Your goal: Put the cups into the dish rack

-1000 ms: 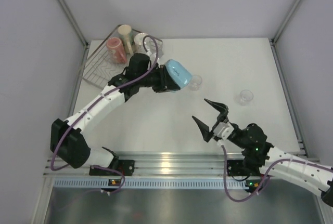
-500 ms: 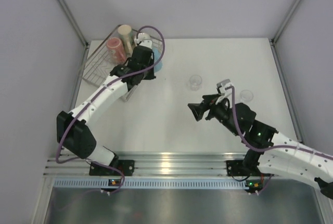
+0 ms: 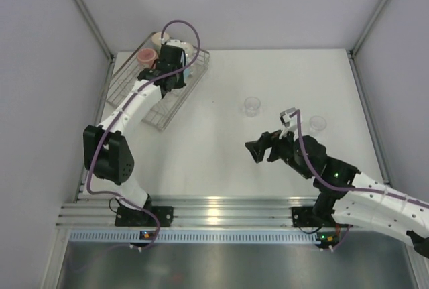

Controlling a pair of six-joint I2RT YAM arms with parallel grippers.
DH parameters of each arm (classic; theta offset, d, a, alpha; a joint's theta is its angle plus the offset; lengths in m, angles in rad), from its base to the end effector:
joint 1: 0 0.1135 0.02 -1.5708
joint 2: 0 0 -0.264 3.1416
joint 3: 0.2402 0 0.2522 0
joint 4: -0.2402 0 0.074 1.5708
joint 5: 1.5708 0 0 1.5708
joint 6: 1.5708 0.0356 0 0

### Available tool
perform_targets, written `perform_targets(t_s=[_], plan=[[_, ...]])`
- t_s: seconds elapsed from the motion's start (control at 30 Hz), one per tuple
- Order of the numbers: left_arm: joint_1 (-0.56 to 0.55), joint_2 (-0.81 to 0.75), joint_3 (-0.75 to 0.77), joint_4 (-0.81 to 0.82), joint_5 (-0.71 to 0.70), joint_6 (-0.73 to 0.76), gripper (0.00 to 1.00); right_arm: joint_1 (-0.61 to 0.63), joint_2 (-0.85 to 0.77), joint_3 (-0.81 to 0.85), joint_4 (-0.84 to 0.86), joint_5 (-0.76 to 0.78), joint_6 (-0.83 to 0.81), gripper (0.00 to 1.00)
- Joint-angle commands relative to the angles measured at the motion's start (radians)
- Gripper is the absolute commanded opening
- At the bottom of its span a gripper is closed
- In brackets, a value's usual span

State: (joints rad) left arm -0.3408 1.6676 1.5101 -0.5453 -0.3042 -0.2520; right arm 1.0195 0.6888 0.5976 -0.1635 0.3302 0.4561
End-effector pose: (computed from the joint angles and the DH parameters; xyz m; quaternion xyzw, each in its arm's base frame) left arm 0.3610 -0.1167 0.3273 -0.0238 0.8988 0.0101 0.4377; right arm 0.0988 0.1386 0.2916 -0.1204 0.7776 0.3096 0.5338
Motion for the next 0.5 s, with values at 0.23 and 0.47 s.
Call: perform_targets(t_s=[0.23,0.47], plan=[[0.072,0.080,0.099,0.171,0.002,0.031,0.00,0.014,-0.126,-0.021,-0.059,0.020,0.069,0.81],[0.114,0.179,0.151,0.211,0.054,0.005,0.00,0.014,-0.164,-0.019,-0.090,0.036,0.046,0.81]])
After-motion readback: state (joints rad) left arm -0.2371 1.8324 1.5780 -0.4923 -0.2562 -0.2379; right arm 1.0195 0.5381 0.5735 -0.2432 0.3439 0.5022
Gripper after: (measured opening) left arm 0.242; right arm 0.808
